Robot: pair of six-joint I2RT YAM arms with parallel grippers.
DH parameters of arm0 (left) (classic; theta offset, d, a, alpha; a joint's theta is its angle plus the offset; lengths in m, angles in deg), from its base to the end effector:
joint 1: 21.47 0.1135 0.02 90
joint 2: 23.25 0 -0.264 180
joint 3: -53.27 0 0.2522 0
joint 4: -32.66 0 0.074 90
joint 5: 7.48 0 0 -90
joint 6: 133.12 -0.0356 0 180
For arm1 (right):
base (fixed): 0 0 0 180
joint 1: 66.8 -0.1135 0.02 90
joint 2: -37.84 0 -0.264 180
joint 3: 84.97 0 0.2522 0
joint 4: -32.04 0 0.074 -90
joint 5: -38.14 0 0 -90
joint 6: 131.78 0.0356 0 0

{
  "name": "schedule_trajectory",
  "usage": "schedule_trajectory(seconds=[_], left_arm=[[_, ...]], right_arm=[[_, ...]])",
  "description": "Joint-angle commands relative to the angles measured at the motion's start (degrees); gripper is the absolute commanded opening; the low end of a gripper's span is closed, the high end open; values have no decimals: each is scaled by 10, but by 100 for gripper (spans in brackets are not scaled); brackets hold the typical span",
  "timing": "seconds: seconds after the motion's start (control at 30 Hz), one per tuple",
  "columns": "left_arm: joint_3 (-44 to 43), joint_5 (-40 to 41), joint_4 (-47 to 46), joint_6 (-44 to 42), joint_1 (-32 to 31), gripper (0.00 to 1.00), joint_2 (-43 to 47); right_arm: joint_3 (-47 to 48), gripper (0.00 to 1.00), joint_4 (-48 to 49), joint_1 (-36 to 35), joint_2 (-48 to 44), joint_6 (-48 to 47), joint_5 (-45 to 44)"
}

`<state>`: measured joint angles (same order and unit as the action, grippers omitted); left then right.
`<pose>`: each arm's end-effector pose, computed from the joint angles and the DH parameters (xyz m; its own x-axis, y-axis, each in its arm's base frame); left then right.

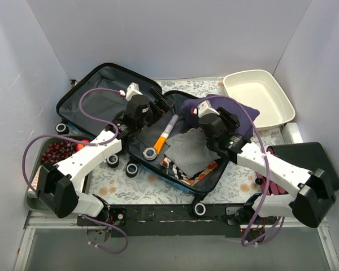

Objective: Open, take out, and arrange the luggage

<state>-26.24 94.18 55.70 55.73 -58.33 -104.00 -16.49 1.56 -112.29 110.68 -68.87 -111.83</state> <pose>0.2675 -0.1916 0.3238 -0.3842 -0.9214 0.0581 -0.3928 0.1062 -0.9135 0.2105 0.1702 0.2941 -0.4209 -0.7532 -0.5055 -0.0566 0.5780 -0.8141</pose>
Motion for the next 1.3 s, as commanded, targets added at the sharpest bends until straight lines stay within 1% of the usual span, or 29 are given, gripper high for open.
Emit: schedule_trajectory(seconds=[0.0,0.03,0.07,0.1,0.13,0.17,0.23,0.27,0.33,0.43,0.47,0.5,0.53,0.57,0.6,0.67,0.7,0.77,0.9,0.93,0.97,1.03,1.07,1.13,1.23,1.27], left_arm=[[18,71,27,-8,4,98,44],[17,73,28,-9,5,98,46],[16,74,31,-10,5,98,47],[17,78,34,-9,5,98,49],[16,79,36,-9,6,98,50],[16,80,38,-9,6,98,50],[16,78,40,-9,6,98,48],[16,77,43,-9,6,98,49],[15,79,48,-10,6,98,51],[17,86,54,-18,7,98,55],[17,86,57,-21,7,98,57],[18,89,59,-22,7,98,59],[19,90,60,-22,7,98,60],[20,93,60,-23,7,98,63],[19,93,60,-25,7,98,64],[20,92,59,-28,7,98,62],[19,93,60,-30,7,98,62],[19,93,59,-33,7,98,59],[21,86,58,-34,8,98,55],[23,79,59,-32,8,98,56],[25,72,54,-34,8,98,56],[30,63,50,-37,8,98,59],[31,62,51,-41,8,98,59],[37,65,51,-44,8,98,65],[52,68,49,-44,8,98,73],[54,67,46,-45,8,98,78]], right_arm=[[-26,1,335,-6,-70,-136,-107],[-43,1,397,-6,-74,-176,-116],[-54,1,471,-6,-74,-271,-124],[-65,1,590,-6,-69,-320,-132],[-62,1,646,-6,-61,-358,-141],[-59,1,698,-2,-44,-426,-153],[-40,1,779,4,-23,-458,-157],[-35,1,797,15,0,-474,-150],[-23,1,813,29,25,-476,-145],[-8,1,812,73,66,-464,-129],[0,1,769,100,81,-430,-130],[11,1,739,111,87,-405,-129],[24,1,679,123,94,-368,-125],[53,1,567,144,103,-274,-110],[68,1,505,156,108,-225,-94],[104,1,434,191,126,-122,-72],[111,1,401,201,134,-105,-68],[116,1,402,222,164,-96,-59],[142,1,429,259,245,-116,-83],[151,1,417,266,258,-108,-84],[164,1,400,278,282,-76,-85],[203,1,342,292,302,-38,-77],[207,1,327,298,310,-7,-71],[176,1,413,299,302,-43,-59],[163,1,460,296,309,-86,-77],[153,1,515,295,311,-102,-90]])
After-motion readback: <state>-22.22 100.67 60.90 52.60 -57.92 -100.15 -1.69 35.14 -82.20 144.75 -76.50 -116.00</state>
